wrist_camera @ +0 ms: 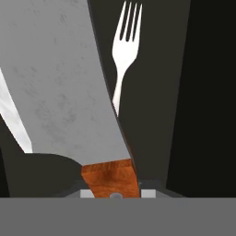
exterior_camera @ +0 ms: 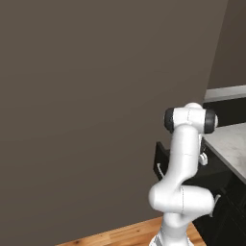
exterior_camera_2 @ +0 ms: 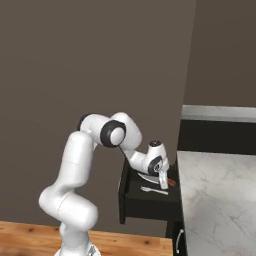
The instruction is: Pick up the metallic utensils from the counter and place them in the open drawer. Make sure not to pick up any wooden utensils.
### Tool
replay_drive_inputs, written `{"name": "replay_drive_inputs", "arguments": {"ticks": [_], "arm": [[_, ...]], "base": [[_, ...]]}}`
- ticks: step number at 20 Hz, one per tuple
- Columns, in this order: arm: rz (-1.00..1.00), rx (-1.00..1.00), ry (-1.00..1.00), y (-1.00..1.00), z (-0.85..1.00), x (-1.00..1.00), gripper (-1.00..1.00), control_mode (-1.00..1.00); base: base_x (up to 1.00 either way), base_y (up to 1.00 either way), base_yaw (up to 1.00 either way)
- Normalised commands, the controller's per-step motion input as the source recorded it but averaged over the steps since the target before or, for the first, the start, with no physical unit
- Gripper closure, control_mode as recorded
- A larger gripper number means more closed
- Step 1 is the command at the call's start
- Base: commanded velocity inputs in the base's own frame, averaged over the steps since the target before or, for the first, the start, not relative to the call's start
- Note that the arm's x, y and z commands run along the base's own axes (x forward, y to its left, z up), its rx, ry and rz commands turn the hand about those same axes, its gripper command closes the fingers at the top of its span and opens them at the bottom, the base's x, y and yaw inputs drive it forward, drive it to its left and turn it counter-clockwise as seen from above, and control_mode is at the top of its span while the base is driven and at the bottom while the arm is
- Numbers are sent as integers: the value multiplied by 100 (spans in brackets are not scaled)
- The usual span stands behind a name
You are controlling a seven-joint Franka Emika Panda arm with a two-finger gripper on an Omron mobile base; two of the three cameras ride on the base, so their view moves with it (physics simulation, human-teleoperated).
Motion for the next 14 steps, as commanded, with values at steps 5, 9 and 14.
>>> {"name": "replay_drive_inputs", "arguments": {"ticks": [5,9,14], "arm": [[0,3,1,16,-56,4,100,-100],[0,22,-2,91,-83,-61,100,-100],[0,19,-6,100,-92,-30,100,-100]], "base": [[0,0,0],[0,0,0],[0,0,0]]}}
